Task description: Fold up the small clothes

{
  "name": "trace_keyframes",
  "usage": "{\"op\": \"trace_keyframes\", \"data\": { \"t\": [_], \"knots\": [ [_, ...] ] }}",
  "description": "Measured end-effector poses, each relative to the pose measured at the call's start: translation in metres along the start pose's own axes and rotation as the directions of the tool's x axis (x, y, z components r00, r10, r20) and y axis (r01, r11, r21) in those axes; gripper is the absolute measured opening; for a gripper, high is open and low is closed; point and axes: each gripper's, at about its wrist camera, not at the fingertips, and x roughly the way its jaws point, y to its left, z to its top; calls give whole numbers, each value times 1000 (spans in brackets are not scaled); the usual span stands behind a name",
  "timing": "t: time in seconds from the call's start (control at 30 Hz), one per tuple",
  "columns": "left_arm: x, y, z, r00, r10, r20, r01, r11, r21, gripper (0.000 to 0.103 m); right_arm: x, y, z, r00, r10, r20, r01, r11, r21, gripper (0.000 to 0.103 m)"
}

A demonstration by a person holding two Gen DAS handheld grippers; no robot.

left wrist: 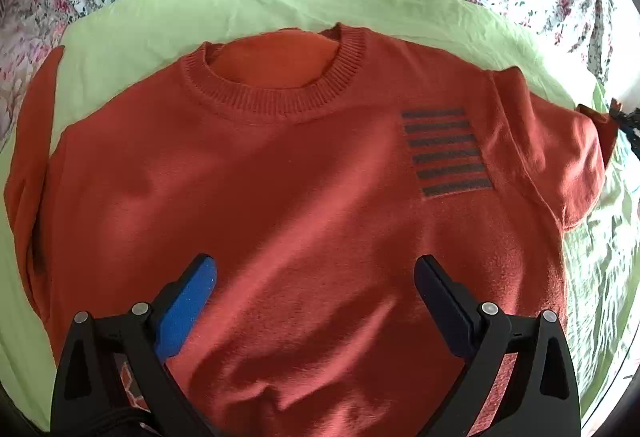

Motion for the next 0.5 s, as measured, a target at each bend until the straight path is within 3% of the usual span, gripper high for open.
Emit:
{"op": "trace_keyframes", "data": {
  "t": [0.13, 0.2, 0.33, 0.43, 0.5],
  "knots": [
    [-5, 22, -2, 999, -35, 1, 35, 999, -28, 100, -17, 68, -42, 983, 172, -57, -175, 984, -44, 9],
    [-10, 36, -6, 999, -50, 4, 50, 998, -32, 100, -16, 107, -72, 958, 265, -112, -272, 961, -47, 9],
    [-21, 62, -11, 997, -72, 18, 72, 997, -40, 100, 4, 180, -134, 879, 415, -234, -431, 902, -19, 9],
    [-32, 87, -20, 995, -96, 22, 98, 993, -63, 100, 28, 233, -183, 824, 465, -324, -493, 870, -3, 9],
    [-37, 103, -26, 992, -123, 26, 125, 989, -83, 100, 46, 265, -218, 773, 503, -386, -534, 845, 31, 9]
  ]
}}
